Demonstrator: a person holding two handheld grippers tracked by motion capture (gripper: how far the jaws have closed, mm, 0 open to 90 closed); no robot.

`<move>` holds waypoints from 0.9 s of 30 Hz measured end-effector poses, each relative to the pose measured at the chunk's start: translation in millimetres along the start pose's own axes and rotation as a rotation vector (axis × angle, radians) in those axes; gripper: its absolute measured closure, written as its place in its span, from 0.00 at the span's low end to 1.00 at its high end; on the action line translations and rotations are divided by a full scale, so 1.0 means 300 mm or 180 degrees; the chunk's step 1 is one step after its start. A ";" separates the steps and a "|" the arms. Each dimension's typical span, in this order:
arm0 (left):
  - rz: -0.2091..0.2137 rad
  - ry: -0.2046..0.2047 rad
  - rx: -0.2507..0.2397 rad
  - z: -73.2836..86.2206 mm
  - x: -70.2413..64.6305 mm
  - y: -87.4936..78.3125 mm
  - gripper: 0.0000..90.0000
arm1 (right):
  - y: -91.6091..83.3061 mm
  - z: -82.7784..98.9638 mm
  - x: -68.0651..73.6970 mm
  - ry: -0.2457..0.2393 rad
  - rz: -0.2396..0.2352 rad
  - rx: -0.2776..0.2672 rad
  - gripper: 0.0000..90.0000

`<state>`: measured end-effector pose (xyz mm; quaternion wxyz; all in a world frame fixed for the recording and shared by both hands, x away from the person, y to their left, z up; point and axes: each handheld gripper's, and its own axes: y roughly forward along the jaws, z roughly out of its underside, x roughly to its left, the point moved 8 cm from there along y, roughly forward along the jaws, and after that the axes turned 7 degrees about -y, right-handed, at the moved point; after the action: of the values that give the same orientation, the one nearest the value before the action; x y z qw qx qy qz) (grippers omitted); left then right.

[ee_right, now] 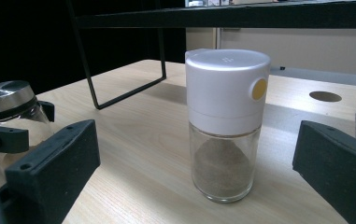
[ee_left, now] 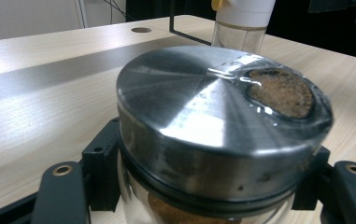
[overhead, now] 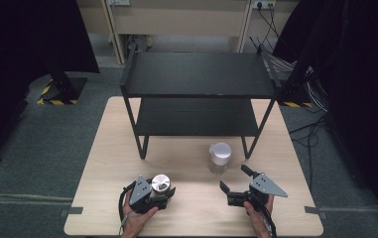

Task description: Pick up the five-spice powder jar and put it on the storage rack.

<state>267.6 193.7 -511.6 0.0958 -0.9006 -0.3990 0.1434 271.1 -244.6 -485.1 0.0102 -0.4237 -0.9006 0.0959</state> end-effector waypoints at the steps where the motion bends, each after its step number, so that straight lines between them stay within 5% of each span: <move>1: 0.0002 -0.0005 -0.0002 0.000 0.000 -0.001 0.33 | 0.000 0.000 0.000 0.0000 -0.0001 0.0002 0.01; 27: 0.0147 0.0028 -0.0064 -0.066 -0.021 -0.041 0.34 | -0.002 0.000 -0.001 0.0003 0.0010 -0.0002 0.01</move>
<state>261.7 196.2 -488.1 0.0851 -0.9111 -0.3791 0.1376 270.9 -245.3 -484.8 0.0103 -0.4251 -0.9000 0.0955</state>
